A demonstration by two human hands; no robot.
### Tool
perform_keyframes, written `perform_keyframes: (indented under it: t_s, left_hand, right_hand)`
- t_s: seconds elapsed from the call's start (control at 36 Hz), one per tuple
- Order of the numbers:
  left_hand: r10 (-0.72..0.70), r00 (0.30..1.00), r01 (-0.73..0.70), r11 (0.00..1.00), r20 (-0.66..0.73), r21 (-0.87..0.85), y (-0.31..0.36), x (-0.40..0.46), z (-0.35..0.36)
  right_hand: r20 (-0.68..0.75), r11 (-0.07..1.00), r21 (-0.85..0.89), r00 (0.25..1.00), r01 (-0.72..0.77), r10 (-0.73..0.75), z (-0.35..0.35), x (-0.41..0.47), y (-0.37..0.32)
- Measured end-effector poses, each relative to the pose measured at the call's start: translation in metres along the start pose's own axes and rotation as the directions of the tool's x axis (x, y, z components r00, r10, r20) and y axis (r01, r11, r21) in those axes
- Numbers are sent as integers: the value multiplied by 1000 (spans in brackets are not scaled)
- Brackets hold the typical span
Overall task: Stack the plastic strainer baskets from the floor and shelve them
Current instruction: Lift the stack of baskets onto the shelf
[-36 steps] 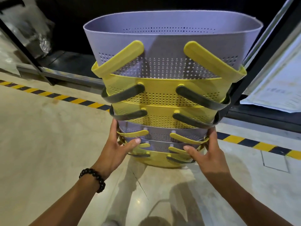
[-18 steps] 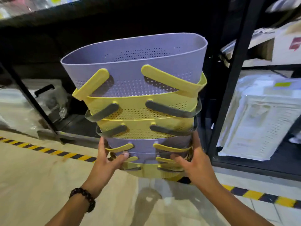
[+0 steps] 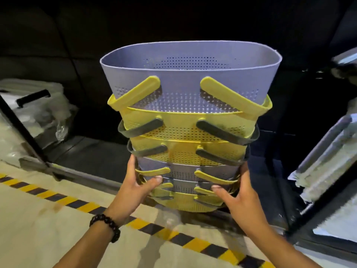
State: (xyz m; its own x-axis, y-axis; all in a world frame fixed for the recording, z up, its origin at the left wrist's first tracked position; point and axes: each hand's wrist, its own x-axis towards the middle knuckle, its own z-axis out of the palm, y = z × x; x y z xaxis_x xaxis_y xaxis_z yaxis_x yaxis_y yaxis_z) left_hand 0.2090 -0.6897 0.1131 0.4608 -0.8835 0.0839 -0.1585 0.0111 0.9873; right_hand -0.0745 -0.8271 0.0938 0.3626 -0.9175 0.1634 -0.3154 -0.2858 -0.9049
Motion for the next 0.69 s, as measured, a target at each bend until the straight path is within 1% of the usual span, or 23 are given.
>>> perform_keyframes:
  t_s: [0.17, 0.31, 0.42, 0.58, 0.69]
  left_hand:
    - [-11, 997, 12, 1000, 74, -2, -31, 90, -14]
    - [-30, 993, 34, 999, 114, -40, -58, 125, -11]
    - [4, 990, -1, 1000, 139, -25, -61, 151, -7]
    - [-13, 995, 8, 999, 102, 41, -64, 172, -2]
    - [-44, 997, 41, 998, 58, 53, -64, 172, 1]
  right_hand:
    - [-37, 1000, -17, 999, 6, -7, 37, 63, 22]
    - [-54, 997, -65, 998, -48, 45, 49, 89, 34]
    - [-70, 998, -66, 997, -17, 12, 51, 110, 38]
    - [-30, 998, -42, 999, -37, 36, 51, 132, 42]
    - [-39, 997, -54, 998, -47, 45, 56, 129, 38]
